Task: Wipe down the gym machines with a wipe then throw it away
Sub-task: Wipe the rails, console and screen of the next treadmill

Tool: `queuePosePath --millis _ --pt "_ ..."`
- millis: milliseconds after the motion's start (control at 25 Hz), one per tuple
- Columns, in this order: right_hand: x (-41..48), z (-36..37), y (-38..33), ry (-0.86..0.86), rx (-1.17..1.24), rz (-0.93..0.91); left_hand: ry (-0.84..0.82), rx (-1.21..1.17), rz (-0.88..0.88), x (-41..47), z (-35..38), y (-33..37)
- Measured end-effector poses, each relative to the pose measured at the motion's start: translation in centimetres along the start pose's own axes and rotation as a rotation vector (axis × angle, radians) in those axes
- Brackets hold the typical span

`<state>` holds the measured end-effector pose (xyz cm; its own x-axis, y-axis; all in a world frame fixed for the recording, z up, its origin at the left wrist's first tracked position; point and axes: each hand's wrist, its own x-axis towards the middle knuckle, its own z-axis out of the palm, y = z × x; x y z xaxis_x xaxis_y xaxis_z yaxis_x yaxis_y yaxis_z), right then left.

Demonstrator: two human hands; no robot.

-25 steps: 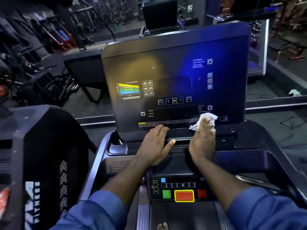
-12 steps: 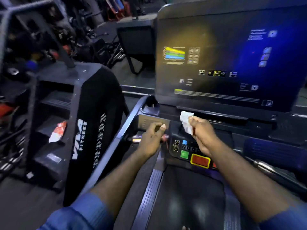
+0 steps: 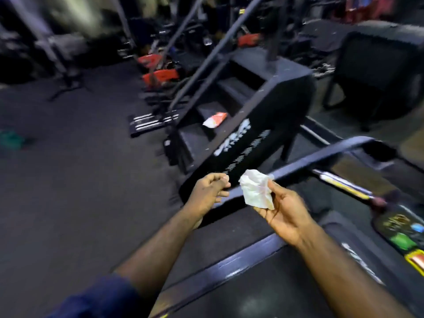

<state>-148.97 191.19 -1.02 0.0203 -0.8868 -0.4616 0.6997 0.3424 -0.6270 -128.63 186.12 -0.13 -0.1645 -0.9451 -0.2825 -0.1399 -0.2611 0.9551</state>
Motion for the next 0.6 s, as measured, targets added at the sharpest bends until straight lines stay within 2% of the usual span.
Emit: queuePosePath --millis 320,600 --pt "-1.9 19.8 25.0 -0.181 -0.312 0.38 0.546 -0.29 -0.116 -18.6 -27.8 -11.2" --pt "-3.1 31.1 40.2 -0.34 -0.537 0.667 0.986 -0.506 -0.211 -31.7 -39.2 -19.6"
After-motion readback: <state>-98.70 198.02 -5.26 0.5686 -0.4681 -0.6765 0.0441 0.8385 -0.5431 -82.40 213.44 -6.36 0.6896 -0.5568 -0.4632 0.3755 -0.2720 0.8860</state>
